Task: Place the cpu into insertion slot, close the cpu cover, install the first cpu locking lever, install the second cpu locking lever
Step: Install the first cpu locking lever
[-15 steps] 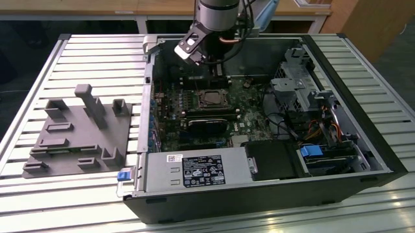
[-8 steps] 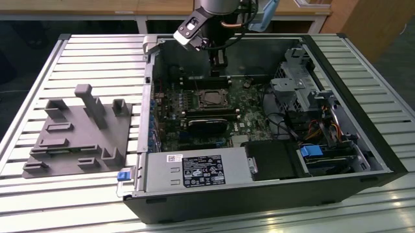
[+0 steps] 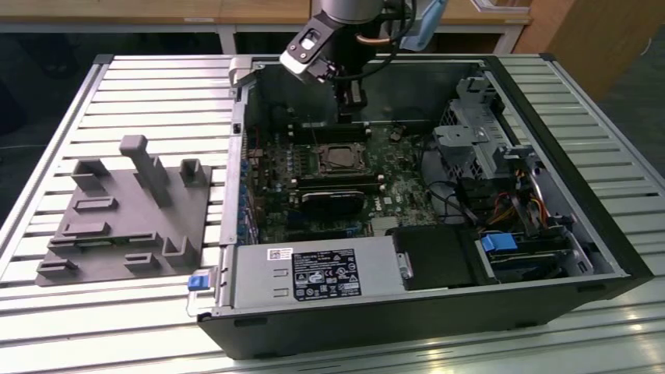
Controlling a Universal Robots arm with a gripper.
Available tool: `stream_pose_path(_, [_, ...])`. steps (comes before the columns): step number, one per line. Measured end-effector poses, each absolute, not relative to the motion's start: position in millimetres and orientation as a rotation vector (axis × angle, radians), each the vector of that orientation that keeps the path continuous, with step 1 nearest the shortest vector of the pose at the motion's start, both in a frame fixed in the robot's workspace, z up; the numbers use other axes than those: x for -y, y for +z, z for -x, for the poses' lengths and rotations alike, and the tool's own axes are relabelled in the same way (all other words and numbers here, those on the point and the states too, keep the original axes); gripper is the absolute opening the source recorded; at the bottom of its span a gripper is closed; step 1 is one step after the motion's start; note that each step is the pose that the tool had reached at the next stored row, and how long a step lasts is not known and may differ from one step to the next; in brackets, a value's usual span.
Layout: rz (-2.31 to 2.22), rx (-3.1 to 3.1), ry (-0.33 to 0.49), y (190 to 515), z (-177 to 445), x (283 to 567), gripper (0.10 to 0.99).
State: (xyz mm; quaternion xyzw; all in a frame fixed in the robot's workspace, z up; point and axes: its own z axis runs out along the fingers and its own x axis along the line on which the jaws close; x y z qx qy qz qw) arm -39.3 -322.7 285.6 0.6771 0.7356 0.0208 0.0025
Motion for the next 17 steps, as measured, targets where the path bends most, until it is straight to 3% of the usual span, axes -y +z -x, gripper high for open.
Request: stream_pose_path(17, [-1.895, -2.5, 0.061, 284.9, 39.4, 322.7, 0.106])
